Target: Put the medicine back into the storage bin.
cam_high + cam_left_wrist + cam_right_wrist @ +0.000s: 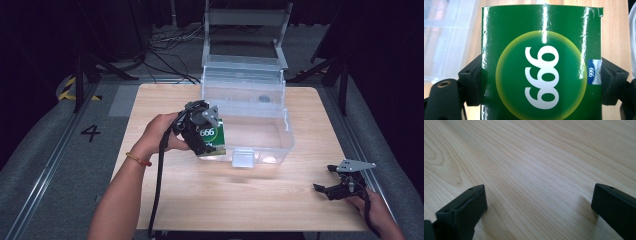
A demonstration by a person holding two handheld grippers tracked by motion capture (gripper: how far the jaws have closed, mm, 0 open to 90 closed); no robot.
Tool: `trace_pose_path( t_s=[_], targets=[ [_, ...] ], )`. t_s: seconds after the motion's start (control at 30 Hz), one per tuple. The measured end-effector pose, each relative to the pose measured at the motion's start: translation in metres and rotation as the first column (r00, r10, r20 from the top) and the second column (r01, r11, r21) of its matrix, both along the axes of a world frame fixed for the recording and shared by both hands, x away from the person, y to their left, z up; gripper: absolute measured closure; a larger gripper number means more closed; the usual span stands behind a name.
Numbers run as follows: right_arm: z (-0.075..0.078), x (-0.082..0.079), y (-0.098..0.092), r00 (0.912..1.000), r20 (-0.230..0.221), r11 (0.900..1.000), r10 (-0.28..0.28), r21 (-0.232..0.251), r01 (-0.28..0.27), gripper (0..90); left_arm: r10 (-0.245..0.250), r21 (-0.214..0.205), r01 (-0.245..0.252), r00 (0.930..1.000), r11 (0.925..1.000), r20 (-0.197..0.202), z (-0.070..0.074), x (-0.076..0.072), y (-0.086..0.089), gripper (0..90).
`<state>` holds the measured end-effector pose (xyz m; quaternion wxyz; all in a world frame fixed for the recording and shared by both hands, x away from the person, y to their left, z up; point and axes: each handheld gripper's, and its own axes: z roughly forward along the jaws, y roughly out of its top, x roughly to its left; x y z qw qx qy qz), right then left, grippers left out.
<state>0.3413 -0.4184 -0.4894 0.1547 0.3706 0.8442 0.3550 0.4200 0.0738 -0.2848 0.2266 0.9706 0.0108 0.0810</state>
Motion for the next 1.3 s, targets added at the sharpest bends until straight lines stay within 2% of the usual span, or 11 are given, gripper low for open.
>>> trace_pose_path(
  t_s=[0.03,0.1,0.27,0.37,0.43,0.53,0.8,0.9,0.97,1.07,1.3],
  targets=[
    [0.0,0.0,0.0,1.0,0.0,1.0,0.0,0.0,0.0,0.6,-0.016,0.01,0.016,0.9998,0.9998,0.007,0.002,0.003,-0.001,16.7],
    [0.0,0.0,0.0,1.0,0.0,1.0,0.0,0.0,0.0,0.6,-0.005,-0.003,0.005,0.9999,1.0,0.009,0.003,0.007,-0.002,16.7],
    [0.0,0.0,0.0,1.0,0.0,1.0,0.0,0.0,0.0,0.6,-0.018,0.002,0.018,0.9996,0.9998,0.023,0.006,0.018,-0.005,16.7],
    [0.0,0.0,0.0,1.0,0.0,1.0,-0.001,0.0,0.001,0.6,-0.025,-0.017,0.025,0.9996,0.9995,0.011,0.004,0.026,-0.005,16.7],
    [0.0,0.0,0.0,1.0,0.0,1.0,-0.001,0.0,0.001,0.6,-0.028,-0.01,0.028,0.9996,0.9996,0.008,0.003,0.032,-0.006,16.7],
    [0.0,0.0,0.0,1.0,0.0,1.0,-0.001,0.0,0.001,0.6,-0.031,0.005,0.031,0.9994,0.9995,0.017,-0.001,0.04,-0.008,16.6],
    [0.0,0.0,0.0,1.0,0.0,1.0,-0.001,0.0,0.001,0.6,-0.044,0.021,0.045,0.9989,0.9988,-0.012,-0.014,0.064,-0.019,16.7],
    [0.0,0.0,0.0,1.0,0.0,1.0,0.0,0.0,0.0,0.6,-0.051,0.017,0.051,0.9987,0.9986,-0.006,-0.014,0.073,-0.023,16.8],
    [0.0,0.0,0.0,1.0,0.0,1.0,0.0,0.0,0.0,0.6,-0.059,0.03,0.059,0.9982,0.9978,0.008,-0.015,0.078,-0.026,16.8],
    [0.0,0.0,0.0,1.0,-0.002,1.0,0.002,0.001,-0.002,0.6,-0.078,0.051,0.077,0.9969,0.9957,0.006,-0.021,0.084,-0.032,16.9],
    [0.0,-0.001,0.0,0.9998,-0.001,0.9998,0.018,0.0,-0.018,0.6,-0.066,0.062,0.068,0.9972,0.9957,-0.034,-0.039,0.09,-0.034,16.9]
  ],
)
